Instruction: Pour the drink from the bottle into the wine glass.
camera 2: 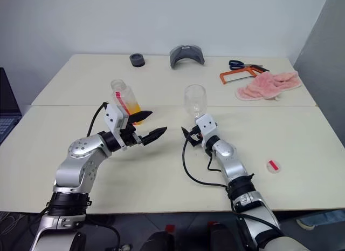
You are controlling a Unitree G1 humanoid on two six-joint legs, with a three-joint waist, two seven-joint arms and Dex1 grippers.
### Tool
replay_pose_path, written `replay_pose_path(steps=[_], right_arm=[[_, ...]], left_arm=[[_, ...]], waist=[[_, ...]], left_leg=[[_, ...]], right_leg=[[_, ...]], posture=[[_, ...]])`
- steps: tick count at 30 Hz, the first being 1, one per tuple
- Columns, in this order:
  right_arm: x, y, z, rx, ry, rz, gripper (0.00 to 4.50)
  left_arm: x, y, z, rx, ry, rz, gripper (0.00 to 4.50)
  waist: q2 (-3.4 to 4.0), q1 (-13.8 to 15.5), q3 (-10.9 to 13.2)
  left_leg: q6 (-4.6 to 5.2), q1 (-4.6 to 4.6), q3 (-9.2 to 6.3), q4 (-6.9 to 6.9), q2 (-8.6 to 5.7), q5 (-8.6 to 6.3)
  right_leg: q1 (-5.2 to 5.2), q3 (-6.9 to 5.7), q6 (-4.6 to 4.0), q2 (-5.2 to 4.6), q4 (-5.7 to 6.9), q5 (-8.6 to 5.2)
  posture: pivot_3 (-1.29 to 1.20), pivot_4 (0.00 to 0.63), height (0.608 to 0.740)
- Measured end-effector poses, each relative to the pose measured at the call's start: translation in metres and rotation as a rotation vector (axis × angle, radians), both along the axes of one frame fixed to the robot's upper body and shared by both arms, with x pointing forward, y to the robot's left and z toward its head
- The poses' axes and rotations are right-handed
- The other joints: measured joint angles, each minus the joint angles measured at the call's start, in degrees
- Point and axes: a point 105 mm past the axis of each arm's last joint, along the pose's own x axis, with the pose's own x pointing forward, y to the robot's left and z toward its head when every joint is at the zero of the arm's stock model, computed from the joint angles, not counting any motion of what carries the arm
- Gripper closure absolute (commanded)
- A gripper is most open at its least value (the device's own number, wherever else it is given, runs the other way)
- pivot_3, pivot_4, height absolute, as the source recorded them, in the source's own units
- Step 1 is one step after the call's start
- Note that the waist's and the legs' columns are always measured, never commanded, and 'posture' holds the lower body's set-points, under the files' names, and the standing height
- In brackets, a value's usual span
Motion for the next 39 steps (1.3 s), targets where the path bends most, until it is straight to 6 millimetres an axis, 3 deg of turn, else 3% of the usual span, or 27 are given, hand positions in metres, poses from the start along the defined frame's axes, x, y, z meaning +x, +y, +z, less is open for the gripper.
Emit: replay_pose_path(steps=[9,14,20,28,34,39], right_arm=[[-0.020,-0.029,-0.004,-0.015,0.022,-0.020,0.03],[-0.046,-0.047,-0.006,-0.072,0.044,-0.002,0.03],[-0.082,-0.053,0.001,-0.166,0.050,0.101,0.03],[-0.122,-0.054,0.018,-0.225,0.061,0.211,0.03],[-0.129,-0.054,0.033,-0.201,0.058,0.221,0.03],[-0.131,-0.052,0.039,-0.163,0.068,0.226,0.03]], left_arm=[[-0.003,-0.004,-0.001,-0.012,-0.018,-0.026,0.00],[-0.005,-0.007,-0.005,-0.024,-0.022,-0.029,0.00],[-0.004,-0.009,-0.007,-0.053,-0.023,-0.010,0.00],[0.002,0.011,-0.021,-0.063,-0.030,0.213,0.00],[0.016,0.048,-0.033,-0.062,-0.030,0.470,0.00],[0.022,0.066,-0.033,-0.084,-0.027,0.595,0.00]], waist=[[0.00,0.3,0.0],[0.00,1.0,0.0],[0.00,1.5,0.0],[-0.02,1.7,0.0],[-0.03,2.0,0.0],[-0.04,2.6,0.0]], left_leg=[[0.02,-0.02,-0.01,0.00,0.00,-0.01],[0.03,-0.04,0.00,-0.02,-0.01,-0.02],[0.04,-0.05,-0.02,0.00,-0.01,-0.03],[0.04,-0.02,-0.06,0.00,0.02,-0.02],[0.04,-0.04,-0.07,0.01,-0.01,-0.02],[0.04,-0.04,-0.07,0.01,-0.01,-0.02]], right_leg=[[0.00,0.00,0.00,-0.02,-0.02,0.00],[0.00,0.01,0.01,-0.02,-0.05,0.00],[0.03,-0.02,0.01,0.00,-0.10,-0.01],[0.06,-0.02,0.02,0.00,-0.11,-0.01],[0.06,-0.05,0.02,0.00,-0.12,-0.01],[0.06,-0.06,0.02,0.00,-0.13,-0.01]], posture=[[0.00,0.150,0.740],[0.00,0.150,0.740],[0.00,0.150,0.740],[0.00,0.150,0.740],[0.00,0.150,0.740],[0.00,0.150,0.740]])
